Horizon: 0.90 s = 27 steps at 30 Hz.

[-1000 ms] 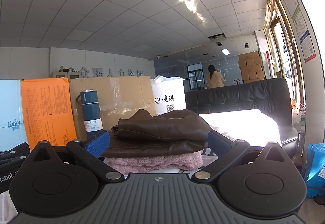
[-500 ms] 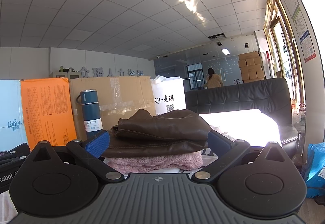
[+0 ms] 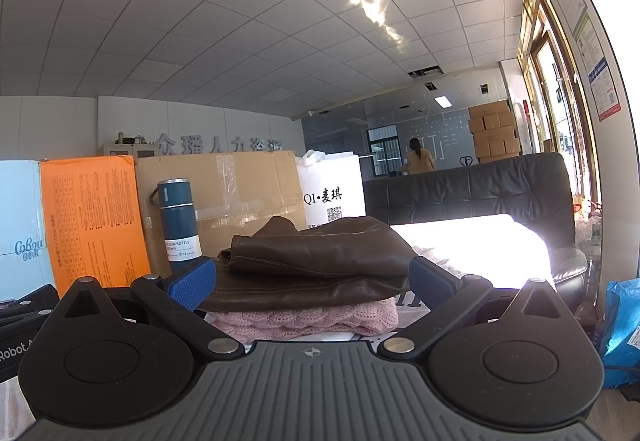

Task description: Fold clothes

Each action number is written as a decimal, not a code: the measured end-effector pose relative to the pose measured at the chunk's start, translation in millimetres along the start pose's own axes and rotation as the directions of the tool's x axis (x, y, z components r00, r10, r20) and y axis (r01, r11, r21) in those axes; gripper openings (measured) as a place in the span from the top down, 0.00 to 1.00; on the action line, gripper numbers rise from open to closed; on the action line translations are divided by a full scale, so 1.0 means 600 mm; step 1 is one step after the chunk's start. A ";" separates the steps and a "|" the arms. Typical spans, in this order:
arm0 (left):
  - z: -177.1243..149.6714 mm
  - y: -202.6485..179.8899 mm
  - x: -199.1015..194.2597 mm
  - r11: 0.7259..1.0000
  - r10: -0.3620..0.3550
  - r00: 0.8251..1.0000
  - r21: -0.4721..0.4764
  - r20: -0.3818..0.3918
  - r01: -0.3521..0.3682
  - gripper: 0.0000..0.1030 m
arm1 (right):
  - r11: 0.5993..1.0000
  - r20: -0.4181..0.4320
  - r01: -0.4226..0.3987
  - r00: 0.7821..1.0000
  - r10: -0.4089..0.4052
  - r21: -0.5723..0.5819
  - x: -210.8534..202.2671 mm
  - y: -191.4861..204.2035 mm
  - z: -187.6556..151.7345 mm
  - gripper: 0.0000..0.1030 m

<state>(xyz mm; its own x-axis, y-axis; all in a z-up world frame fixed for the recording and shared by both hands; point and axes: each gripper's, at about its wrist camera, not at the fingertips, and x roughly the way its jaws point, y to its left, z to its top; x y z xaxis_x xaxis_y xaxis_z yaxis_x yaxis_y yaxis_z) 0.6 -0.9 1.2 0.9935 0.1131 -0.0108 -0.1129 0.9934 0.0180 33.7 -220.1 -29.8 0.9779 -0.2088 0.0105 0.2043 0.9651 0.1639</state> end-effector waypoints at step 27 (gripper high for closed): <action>0.011 0.014 -0.046 0.997 0.063 0.984 -0.056 0.166 -0.054 0.00 | 0.971 0.072 -0.145 0.988 0.134 0.192 -0.018 -0.044 0.005 0.00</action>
<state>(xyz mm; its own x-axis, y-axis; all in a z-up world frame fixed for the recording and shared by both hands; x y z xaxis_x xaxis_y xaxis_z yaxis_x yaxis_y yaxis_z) -27.5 4.4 8.2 0.9727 0.1713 0.1565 -0.1674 0.9852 -0.0376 17.9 -243.6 -31.0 0.9907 -0.0886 0.1032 0.0476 0.9366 0.3472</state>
